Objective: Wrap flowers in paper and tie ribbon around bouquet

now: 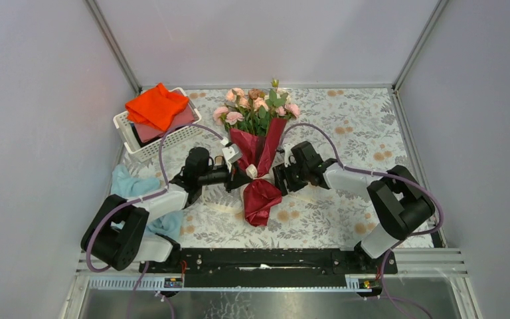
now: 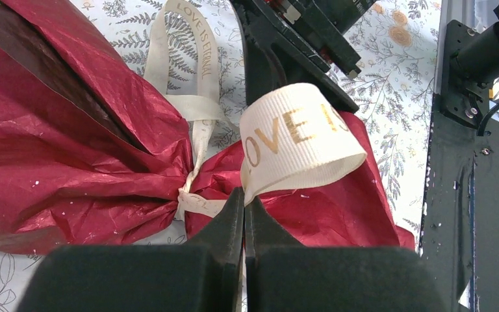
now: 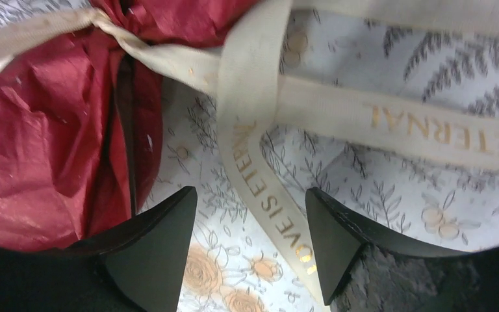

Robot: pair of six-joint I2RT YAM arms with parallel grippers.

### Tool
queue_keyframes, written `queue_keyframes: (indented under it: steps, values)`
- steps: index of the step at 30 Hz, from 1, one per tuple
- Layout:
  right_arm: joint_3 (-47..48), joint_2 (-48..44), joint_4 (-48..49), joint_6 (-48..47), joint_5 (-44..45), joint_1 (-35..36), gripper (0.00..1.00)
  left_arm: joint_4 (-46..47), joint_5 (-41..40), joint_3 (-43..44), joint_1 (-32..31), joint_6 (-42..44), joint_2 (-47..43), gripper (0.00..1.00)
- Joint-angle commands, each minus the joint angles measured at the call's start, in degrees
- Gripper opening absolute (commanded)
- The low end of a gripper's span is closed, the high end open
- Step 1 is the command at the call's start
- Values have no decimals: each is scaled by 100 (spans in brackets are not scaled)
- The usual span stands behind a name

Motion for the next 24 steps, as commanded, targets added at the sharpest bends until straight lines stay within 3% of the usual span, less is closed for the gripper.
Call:
queue_keyframes:
  steps: [1, 5, 8, 12, 18, 21, 24]
  values:
    - [-29, 228, 798, -142, -290, 75, 70, 366, -24, 5, 3, -26, -31, 0]
    - [-164, 412, 936, -32, 240, 195, 62, 372, -35, 21, 3, 7, -18, 0]
    - [-141, 357, 668, 143, 1332, 172, 33, 356, 43, 12, 4, 86, -32, 0]
    - [-140, 25, 252, 363, 1888, -185, 9, 343, 172, -3, -5, 459, -76, 0]
    - [66, -1110, -399, -49, 1680, -512, 1, 387, 247, -55, -89, 1028, -90, 0]
    - [602, -1759, -850, -575, 604, -472, 0, 386, 300, -151, -187, 1352, -93, 0]
    - [1372, -2188, -1054, -1095, -510, 49, 0, 433, 285, -245, -269, 1670, -152, 0]
